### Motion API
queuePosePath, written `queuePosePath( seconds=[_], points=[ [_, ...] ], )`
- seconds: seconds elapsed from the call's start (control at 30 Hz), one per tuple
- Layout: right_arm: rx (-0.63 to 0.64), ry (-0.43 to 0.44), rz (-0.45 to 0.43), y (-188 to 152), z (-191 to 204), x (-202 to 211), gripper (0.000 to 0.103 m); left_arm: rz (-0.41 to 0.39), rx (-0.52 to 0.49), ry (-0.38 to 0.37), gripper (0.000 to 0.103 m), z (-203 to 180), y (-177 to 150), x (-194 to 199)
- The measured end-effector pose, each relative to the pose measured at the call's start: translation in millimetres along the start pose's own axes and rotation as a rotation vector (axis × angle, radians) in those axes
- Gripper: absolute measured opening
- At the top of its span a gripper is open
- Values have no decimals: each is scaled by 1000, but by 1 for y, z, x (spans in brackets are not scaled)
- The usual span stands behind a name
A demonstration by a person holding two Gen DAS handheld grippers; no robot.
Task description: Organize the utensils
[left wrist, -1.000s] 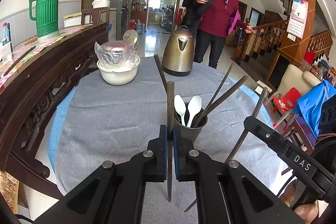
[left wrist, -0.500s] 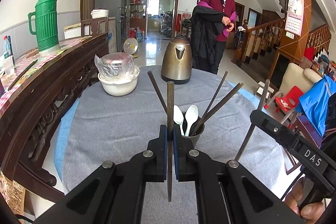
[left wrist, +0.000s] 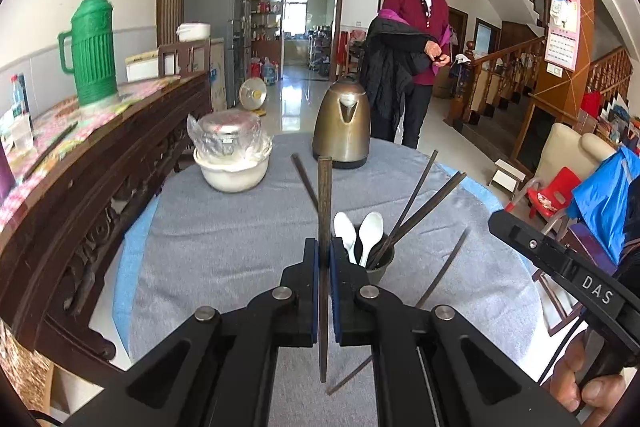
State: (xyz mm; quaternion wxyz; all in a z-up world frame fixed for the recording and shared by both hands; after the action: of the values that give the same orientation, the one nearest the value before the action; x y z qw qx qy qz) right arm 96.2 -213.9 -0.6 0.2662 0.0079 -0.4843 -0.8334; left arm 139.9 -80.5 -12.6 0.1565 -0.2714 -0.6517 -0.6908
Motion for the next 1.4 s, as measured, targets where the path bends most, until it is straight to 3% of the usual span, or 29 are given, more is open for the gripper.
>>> queuePosePath(
  seconds=[0.17, 0.3, 0.43, 0.67, 0.93, 1.13, 1.4],
  points=[
    [-57, -18, 36, -13, -20, -3, 7, 23, 21, 2, 5, 10, -8, -4],
    [-83, -82, 64, -20, -43, -4, 7, 15, 27, -7, 5, 13, -8, -2],
    [-199, -168, 152, -36, -89, -17, 10, 27, 35, -21, 5, 13, -12, -3],
    [-410, -199, 315, -79, -159, -70, 14, 79, 43, -39, 5, 18, -27, -17],
    [-589, -225, 345, -94, -209, -116, 17, 98, 57, -44, 5, 29, -29, -25],
    [-663, -260, 349, -91, -219, -138, 17, 105, 73, -55, 5, 37, -28, -27],
    [-615, -345, 364, -88, -220, -161, 18, 106, 98, -56, 5, 49, -25, -25]
  ],
)
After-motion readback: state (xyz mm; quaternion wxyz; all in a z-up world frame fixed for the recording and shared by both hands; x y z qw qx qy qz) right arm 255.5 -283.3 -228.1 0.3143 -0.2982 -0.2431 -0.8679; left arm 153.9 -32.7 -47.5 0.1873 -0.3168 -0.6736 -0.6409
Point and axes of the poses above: each gripper's, at about its wrist camera, not at the fingertips, and x roughly against the way its jaws point, z to its left, y to its top, the point moved 6 cm from there along -x, roughly the way its jaws point, and after that the axes turned 9 degrees about y, right-handed, at the moved point
